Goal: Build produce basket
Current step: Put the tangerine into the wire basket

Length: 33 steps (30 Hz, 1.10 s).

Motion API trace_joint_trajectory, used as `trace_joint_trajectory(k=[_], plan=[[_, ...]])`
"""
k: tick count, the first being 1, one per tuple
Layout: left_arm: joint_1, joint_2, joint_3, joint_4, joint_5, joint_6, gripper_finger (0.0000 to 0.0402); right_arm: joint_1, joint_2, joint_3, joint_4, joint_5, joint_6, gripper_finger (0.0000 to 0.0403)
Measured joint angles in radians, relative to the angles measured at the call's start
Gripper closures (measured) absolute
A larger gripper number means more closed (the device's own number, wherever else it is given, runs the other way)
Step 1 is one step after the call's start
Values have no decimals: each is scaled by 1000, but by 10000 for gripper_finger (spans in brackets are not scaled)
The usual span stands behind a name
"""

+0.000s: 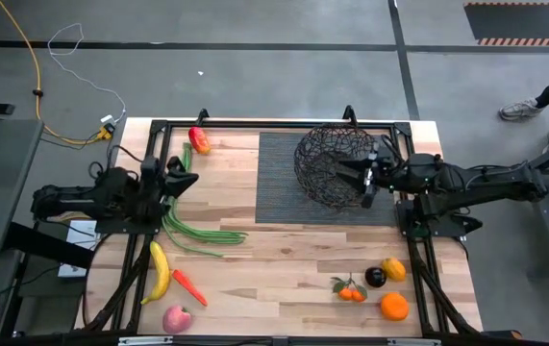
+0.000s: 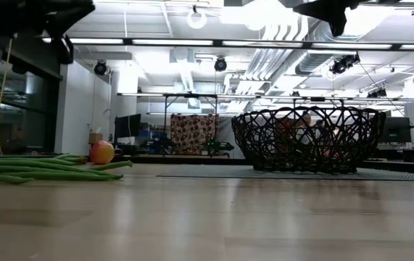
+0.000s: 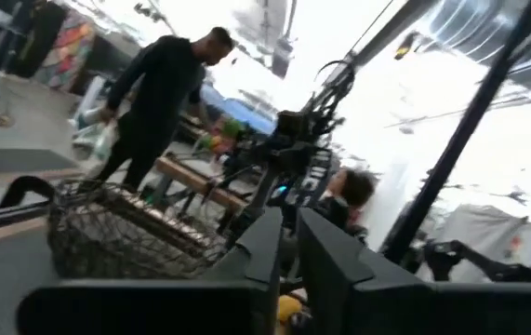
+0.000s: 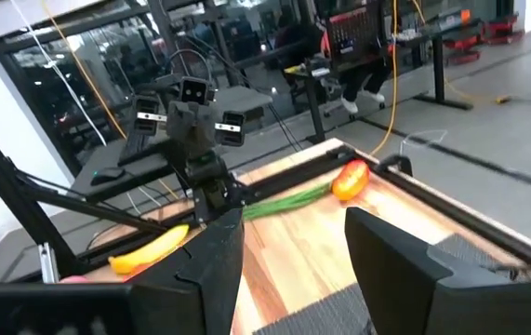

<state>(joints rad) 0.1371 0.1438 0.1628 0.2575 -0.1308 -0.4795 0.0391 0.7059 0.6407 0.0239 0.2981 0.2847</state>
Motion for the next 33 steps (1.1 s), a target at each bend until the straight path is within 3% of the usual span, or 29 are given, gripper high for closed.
trace_joint_trajectory(k=[4,12,16,25,29,33], plan=[[0,131,141,-32,-9,45,313,0,0,0,34,-19,-39,222],[0,337,457,-256,-8,126,182,0,-1,0,72,-26,-50,222],[0,391,540,-297,-2,177,143,0,-1,0,73,-26,-44,222],[0,402,554,-293,-6,195,133,1,0,0,80,-26,-18,222],[0,402,554,-292,-13,195,133,1,0,5,100,-54,65,222],[-1,402,554,-292,-13,195,133,16,42,119,-112,-126,103,222]])
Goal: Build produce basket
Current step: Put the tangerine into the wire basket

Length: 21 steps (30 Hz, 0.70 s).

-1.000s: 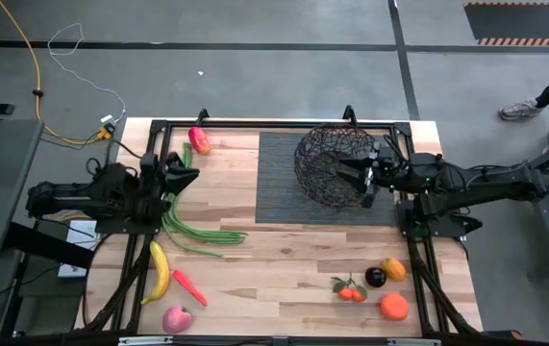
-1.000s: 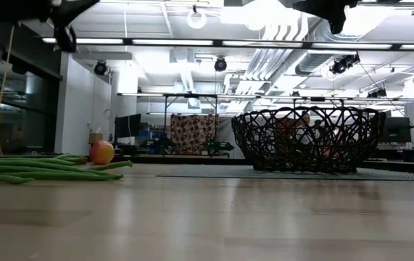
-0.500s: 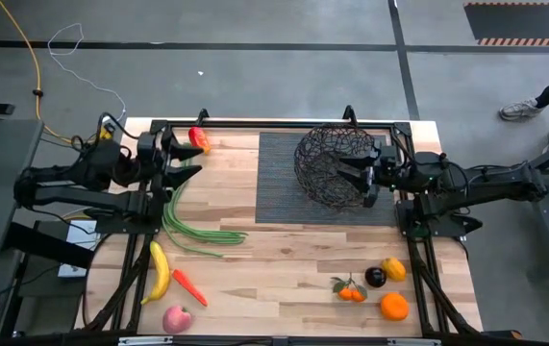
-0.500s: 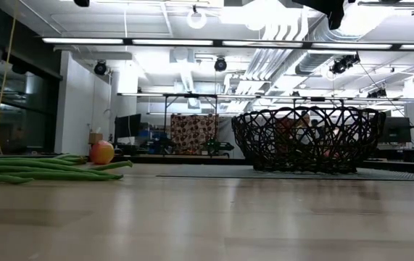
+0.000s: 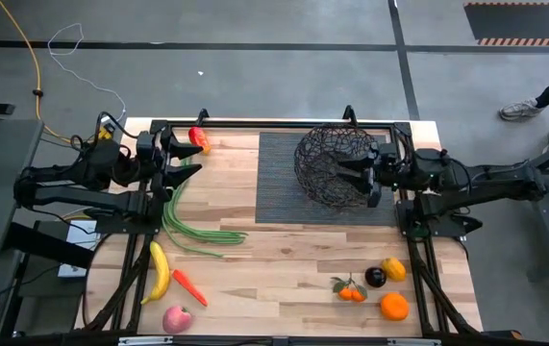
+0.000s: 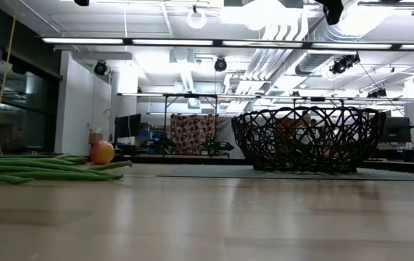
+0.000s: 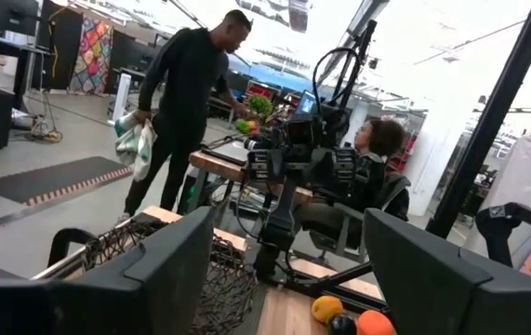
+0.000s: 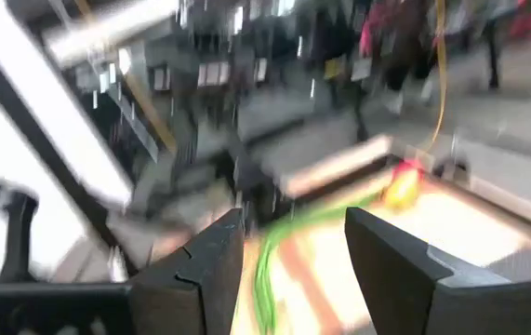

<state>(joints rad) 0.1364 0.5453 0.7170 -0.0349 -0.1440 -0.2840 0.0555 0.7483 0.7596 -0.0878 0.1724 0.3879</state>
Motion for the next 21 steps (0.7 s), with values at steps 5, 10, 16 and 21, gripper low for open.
trace_joint_trajectory(k=[5,10,16,21], plan=[[0,2,0,-7,-1,0,133,64,126,233,-507,-95,169,222],[0,2,0,-13,-2,0,133,171,254,371,-864,-245,414,222],[0,2,0,-22,-2,0,133,354,331,358,-924,-270,733,222],[0,2,0,-22,-2,0,133,496,416,334,-912,-188,1152,222]])
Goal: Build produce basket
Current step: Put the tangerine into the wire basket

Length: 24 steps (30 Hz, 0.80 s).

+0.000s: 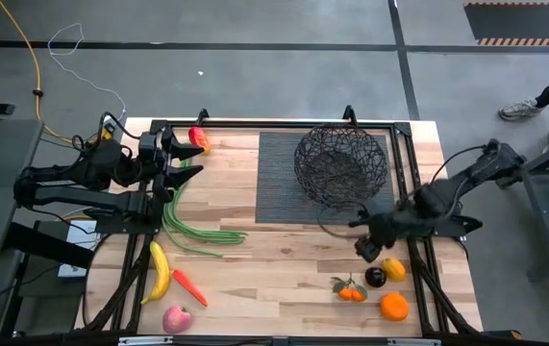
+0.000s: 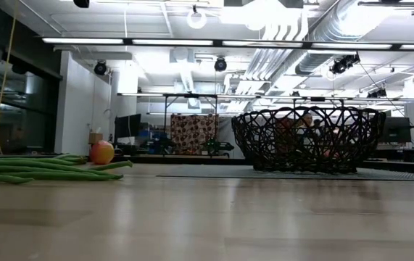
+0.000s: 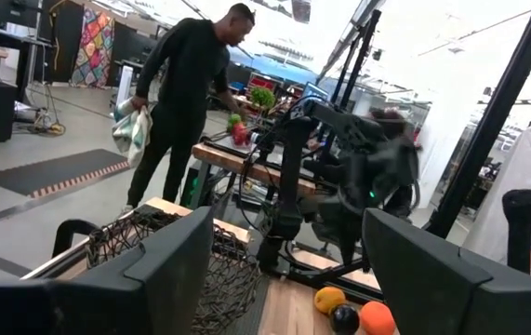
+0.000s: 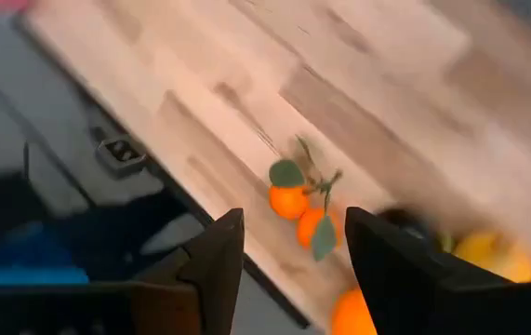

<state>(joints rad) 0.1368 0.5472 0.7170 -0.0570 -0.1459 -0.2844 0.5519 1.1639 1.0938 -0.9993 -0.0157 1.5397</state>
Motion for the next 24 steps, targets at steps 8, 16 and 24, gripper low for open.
trace_joint_trajectory(k=[8,16,24], plan=[[0,0,0,0,0,0,133,89,162,-44,88,-28,407,222],[0,0,0,0,0,0,133,111,327,-44,155,-73,504,222],[0,0,0,0,1,0,133,107,449,-44,192,-76,545,222]])
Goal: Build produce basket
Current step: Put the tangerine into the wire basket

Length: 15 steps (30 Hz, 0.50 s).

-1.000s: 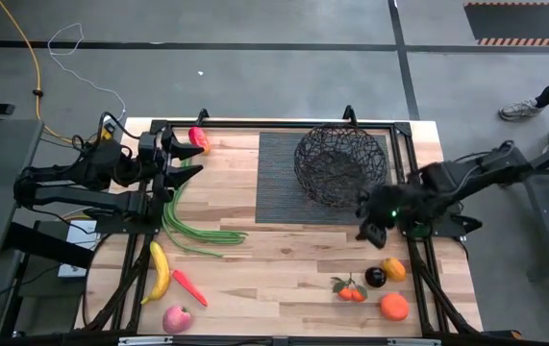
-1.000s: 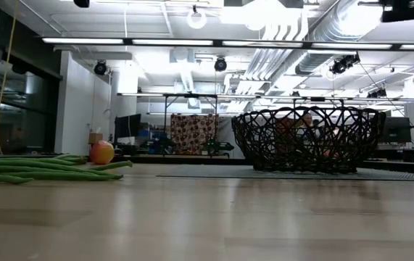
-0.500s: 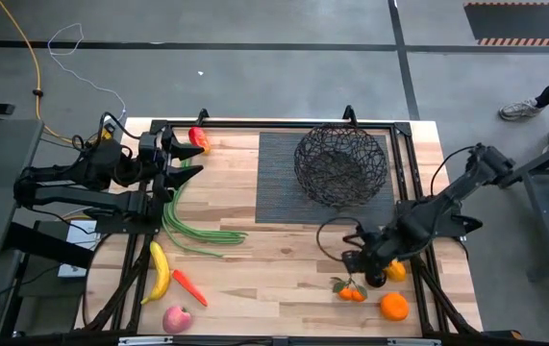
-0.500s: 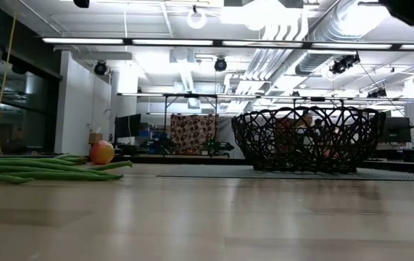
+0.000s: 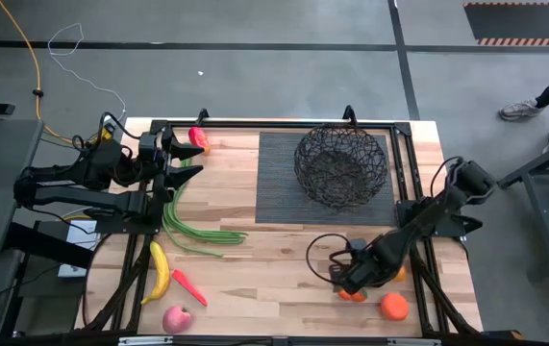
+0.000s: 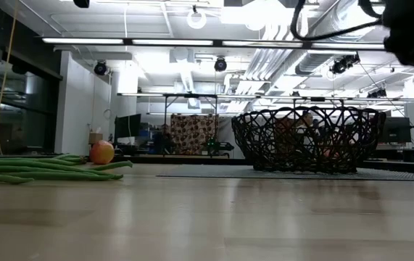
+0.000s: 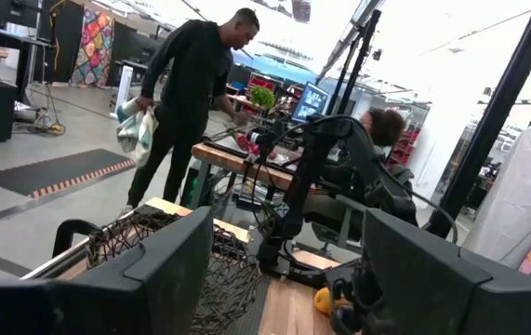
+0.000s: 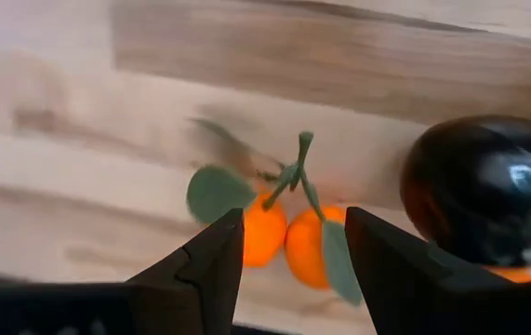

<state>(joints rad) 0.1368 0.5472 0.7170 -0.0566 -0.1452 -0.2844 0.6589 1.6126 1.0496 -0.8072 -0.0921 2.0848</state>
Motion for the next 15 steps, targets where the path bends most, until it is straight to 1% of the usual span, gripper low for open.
trace_joint_trajectory(k=[6,15], plan=[[0,0,0,0,0,0,133,-5,64,0,10,6,78,222],[0,0,0,0,0,0,133,-6,101,0,11,11,118,222]])
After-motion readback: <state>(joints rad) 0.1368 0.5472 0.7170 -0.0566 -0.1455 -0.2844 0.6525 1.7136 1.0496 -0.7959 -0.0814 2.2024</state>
